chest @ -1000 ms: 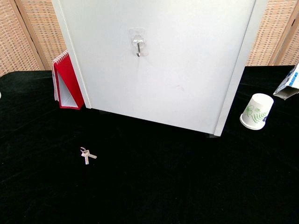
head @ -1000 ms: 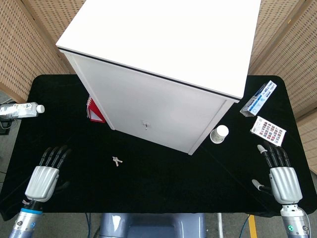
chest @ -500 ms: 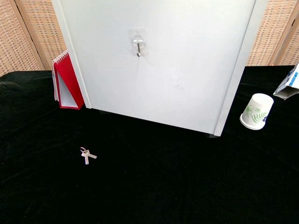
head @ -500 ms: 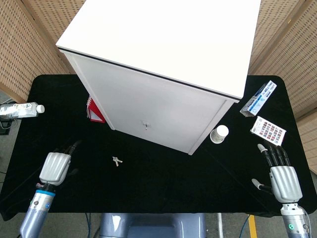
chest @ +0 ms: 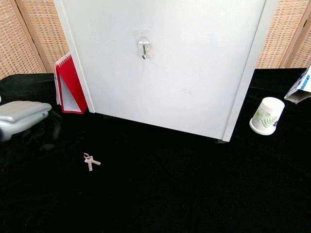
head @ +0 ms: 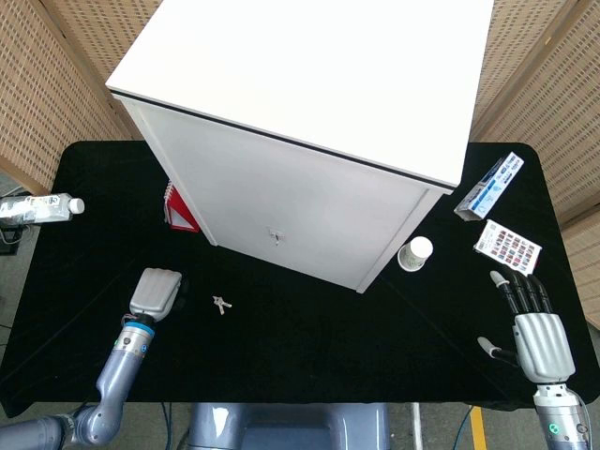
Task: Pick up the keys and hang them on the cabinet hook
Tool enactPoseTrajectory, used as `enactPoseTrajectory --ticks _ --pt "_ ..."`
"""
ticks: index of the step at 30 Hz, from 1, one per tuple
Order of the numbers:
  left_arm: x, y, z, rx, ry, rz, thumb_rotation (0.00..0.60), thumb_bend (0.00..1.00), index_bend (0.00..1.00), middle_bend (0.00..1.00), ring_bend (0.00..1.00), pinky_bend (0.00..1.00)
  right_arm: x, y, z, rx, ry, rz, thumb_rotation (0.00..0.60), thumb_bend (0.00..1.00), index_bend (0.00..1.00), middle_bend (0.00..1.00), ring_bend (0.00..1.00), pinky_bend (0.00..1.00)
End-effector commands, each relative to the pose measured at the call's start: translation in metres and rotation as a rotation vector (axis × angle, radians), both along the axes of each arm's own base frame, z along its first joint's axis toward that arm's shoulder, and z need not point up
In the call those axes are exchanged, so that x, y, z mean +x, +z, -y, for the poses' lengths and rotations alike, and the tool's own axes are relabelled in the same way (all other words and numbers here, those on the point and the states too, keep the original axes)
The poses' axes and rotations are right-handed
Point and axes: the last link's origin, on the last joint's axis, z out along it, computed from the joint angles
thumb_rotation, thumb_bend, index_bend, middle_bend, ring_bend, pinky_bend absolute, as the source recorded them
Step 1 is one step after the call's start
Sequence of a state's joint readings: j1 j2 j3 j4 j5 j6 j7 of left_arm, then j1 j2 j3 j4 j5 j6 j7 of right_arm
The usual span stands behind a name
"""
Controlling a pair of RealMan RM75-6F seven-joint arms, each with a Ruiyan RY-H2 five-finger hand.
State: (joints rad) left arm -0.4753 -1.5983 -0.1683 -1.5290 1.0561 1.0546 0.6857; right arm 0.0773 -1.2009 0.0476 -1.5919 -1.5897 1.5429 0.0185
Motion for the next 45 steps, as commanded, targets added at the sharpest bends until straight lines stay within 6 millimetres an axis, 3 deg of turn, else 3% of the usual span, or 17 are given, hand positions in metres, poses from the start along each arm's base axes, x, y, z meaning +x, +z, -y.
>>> enactPoseTrajectory --ticks 1,18,45 --pt "0.005 -0.012 -0.005 -0.015 0.0 -0.022 0.6 0.34 0.54 0.9 0.94 0.85 0.0 0.001 0.0 -0.002 0.001 0.002 0.6 0.13 0.0 0.0 0.0 0.0" --pt "0.02 -0.043 -0.011 -0.063 0.012 -0.047 0.6 0.41 0.47 0.9 0.94 0.85 0.0 0.002 0.0 0.005 0.005 0.016 0.6 0.13 0.0 0.0 0.0 0.0" --pt "0.029 -0.063 -0.01 -0.066 0.007 -0.063 0.6 0.42 0.49 0.9 0.94 0.85 0.001 0.003 0.0 0.006 0.009 0.023 0.6 0.13 0.0 0.0 0.0 0.0"
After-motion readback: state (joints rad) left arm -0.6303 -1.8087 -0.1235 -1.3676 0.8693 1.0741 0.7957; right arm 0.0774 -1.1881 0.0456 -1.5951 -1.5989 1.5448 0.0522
